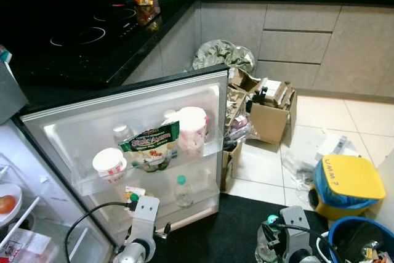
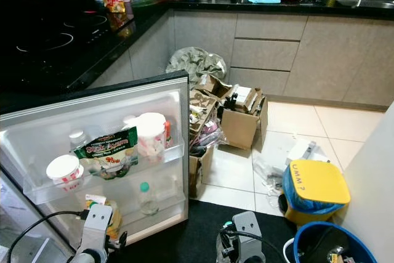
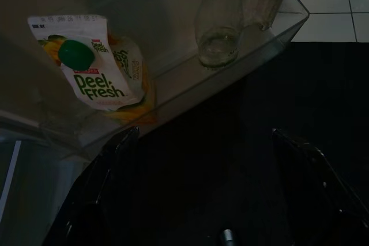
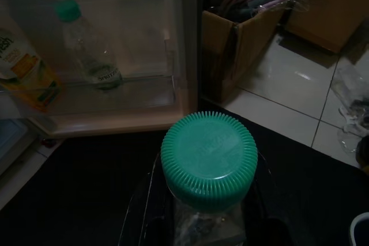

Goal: Restocking fridge

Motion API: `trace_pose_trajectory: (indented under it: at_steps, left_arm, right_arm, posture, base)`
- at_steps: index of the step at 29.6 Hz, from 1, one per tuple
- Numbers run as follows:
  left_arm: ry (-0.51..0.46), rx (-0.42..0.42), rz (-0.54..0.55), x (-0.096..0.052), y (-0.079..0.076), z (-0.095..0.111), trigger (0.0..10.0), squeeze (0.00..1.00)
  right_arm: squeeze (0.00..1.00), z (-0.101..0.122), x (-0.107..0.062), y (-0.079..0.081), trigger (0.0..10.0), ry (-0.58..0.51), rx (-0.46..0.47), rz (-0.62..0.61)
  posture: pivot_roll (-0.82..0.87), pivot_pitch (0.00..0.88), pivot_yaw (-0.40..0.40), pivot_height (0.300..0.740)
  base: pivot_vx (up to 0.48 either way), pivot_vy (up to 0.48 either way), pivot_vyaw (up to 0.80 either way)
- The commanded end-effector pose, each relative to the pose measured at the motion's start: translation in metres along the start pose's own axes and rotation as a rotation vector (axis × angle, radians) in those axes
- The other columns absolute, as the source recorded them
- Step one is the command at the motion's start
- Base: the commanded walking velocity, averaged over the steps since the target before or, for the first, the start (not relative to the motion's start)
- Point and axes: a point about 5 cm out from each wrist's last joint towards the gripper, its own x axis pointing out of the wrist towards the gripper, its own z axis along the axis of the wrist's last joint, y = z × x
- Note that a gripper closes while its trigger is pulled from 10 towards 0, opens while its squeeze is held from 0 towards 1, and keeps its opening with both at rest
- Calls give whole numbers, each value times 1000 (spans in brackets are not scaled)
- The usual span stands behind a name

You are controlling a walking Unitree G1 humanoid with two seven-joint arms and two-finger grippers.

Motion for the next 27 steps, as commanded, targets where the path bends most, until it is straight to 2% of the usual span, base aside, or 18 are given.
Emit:
trace_pose_trajectory:
  at_steps: [1, 16, 22, 27]
  left_arm:
    - [9, 0, 9, -1, 3, -3, 10000, 0]
    - [2, -1, 10, -1, 3, -1, 10000, 0]
    - [-1, -1, 9, -1, 3, 0, 10000, 0]
    - [-2, 1, 7, -1, 3, 0, 10000, 0]
  right_arm:
    - [0, 1, 0, 1, 10000, -8, -3, 2]
    - [0, 2, 2, 4, 10000, -2, -1, 7]
    - [0, 3, 3, 7, 10000, 1, -53, 35]
    - [0, 3, 3, 8, 10000, 0, -58, 39]
  posture:
    - [-62, 28, 11, 740]
    - [-57, 29, 10, 740]
    - [-56, 28, 10, 740]
    - [-58, 25, 11, 740]
  base:
    - [0, 0, 0]
    - [0, 0, 0]
    - [0, 0, 0]
    - [0, 0, 800]
